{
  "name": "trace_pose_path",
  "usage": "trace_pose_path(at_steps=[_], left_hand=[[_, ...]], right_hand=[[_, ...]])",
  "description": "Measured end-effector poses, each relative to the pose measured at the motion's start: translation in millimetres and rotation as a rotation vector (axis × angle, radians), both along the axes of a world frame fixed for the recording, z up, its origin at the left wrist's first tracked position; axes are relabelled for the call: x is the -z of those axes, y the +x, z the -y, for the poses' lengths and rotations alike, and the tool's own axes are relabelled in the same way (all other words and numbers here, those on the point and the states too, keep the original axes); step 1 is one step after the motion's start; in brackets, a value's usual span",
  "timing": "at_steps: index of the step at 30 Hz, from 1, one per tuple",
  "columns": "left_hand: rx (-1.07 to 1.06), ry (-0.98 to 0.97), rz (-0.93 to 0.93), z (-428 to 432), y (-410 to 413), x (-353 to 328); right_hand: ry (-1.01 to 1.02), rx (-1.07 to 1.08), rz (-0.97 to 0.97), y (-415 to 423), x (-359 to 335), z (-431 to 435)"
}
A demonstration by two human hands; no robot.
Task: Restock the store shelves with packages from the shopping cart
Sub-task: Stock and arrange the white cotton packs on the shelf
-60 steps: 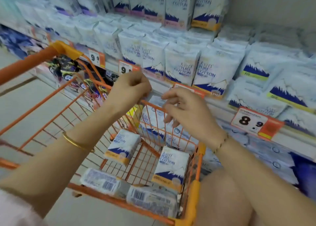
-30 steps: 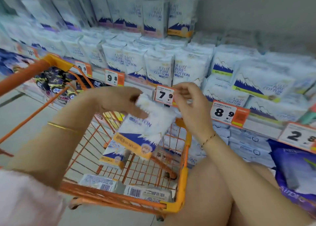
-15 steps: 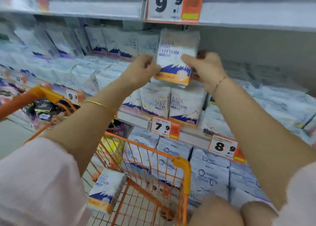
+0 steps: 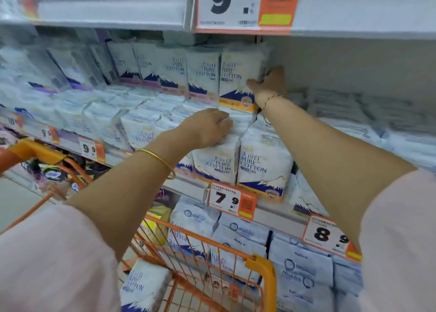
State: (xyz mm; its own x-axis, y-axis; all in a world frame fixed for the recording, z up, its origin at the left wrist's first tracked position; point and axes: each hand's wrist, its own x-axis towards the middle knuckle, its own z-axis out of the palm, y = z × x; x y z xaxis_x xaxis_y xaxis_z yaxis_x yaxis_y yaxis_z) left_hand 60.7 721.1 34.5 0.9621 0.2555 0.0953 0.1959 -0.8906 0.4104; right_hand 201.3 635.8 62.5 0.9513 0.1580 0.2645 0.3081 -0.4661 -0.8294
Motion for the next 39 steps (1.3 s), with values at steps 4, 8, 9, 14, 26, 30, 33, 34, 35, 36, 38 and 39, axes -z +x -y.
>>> trace_pose_path(at_steps=[4,8,9,14,26,30,33,34,35,36,38,39], left_hand=[[-0.005,0.029,0.026,-1.0,-0.8,-2.4],[-0.011,0.052,0.049,-0.7,-11.3,-4.7],[-0.006,0.049,0.055,-0.3,-14.1,-5.1],[-0.04,-0.058,0.134,4.1,-30.3,-4.5],[-0.518,-0.594,0.189,9.2,-194.7,73.0],[-0.532,-0.481,-0.478,-7.6,-202.5,146.3],[-0.426,-0.187,-0.769,-3.9,-203.1,178.0],[-0.426,-0.15,-0.822,-4.3,-204.3,188.7],[-0.426,-0.121,-0.885,-2.4,-204.4,194.3],[-0.422,-0.113,-0.921,-0.8,-204.8,199.0],[-0.419,-0.07,-0.914,-0.7,-202.2,211.2],[-0.426,-0.047,-0.902,0.2,-201.1,213.9]], right_hand=[[-0.055,-0.014,0.039,0.2,-1.3,1.8],[-0.078,-0.009,0.027,-4.2,1.7,5.9],[-0.078,-0.004,0.018,-5.9,2.2,7.5],[-0.098,0.005,-0.003,-27.6,-4.4,19.1],[-0.111,-0.876,-0.065,-259.5,112.2,74.5],[-0.518,-0.989,-0.009,-274.7,158.3,74.6],[-0.59,-0.957,0.037,-270.2,166.2,76.8],[-0.615,-0.949,0.052,-268.1,167.9,77.4],[-0.651,-0.942,0.072,-266.3,169.1,78.4],[-0.668,-0.938,0.08,-263.5,171.3,79.5],[-0.668,-0.916,0.067,-259.0,173.7,81.2],[-0.674,-0.903,0.059,-257.5,174.6,81.2]])
